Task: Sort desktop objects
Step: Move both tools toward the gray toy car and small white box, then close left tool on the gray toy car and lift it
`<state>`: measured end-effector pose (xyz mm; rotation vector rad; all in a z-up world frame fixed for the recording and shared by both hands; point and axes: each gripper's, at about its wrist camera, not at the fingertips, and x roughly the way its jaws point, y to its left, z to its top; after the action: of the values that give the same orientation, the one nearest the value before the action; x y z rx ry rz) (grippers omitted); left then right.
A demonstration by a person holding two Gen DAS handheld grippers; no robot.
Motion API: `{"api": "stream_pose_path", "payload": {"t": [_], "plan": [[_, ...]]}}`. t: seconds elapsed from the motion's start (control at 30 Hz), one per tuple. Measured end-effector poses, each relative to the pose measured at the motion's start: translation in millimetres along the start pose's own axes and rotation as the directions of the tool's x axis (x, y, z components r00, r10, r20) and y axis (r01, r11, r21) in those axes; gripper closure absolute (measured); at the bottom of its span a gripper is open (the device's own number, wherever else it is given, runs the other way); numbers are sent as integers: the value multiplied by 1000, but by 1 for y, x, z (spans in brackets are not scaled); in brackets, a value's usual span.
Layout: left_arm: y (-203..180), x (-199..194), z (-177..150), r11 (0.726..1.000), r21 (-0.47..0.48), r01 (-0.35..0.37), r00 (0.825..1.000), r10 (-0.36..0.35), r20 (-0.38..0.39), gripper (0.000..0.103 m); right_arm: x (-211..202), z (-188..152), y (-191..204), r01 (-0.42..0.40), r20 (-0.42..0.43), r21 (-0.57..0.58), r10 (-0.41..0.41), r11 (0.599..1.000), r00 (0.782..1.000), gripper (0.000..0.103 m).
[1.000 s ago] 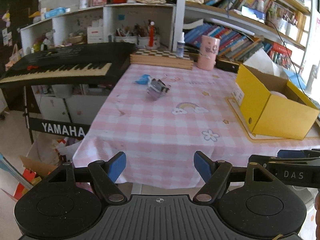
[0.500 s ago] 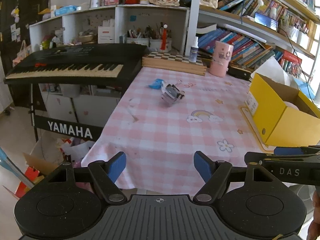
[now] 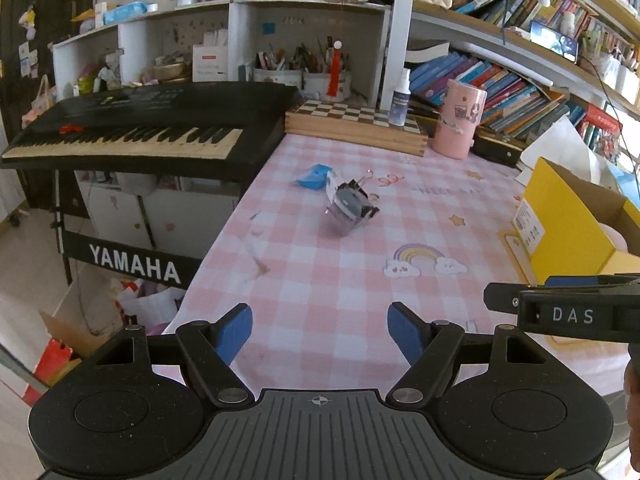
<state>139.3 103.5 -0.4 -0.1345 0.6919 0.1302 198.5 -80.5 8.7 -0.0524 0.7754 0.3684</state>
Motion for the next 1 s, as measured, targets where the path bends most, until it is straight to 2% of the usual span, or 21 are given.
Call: {"api": "stream_pose_path", "payload": {"t": [0.27,0.73,1.0], "plan": [[-13,25,21,1000,11,-5,1000,5,5,27,21,32,-15,3,27,-5,-3,1000,1000,33],[-26,84,56,1000,6,-26,1000,26,13,27,64,77,-26,-41,28,-39,42,998,999,29],[-39,137,72,995,96,-26,999,28,-19,27,88,101,-31,-53,21,-43,54,998,998,28]]}}
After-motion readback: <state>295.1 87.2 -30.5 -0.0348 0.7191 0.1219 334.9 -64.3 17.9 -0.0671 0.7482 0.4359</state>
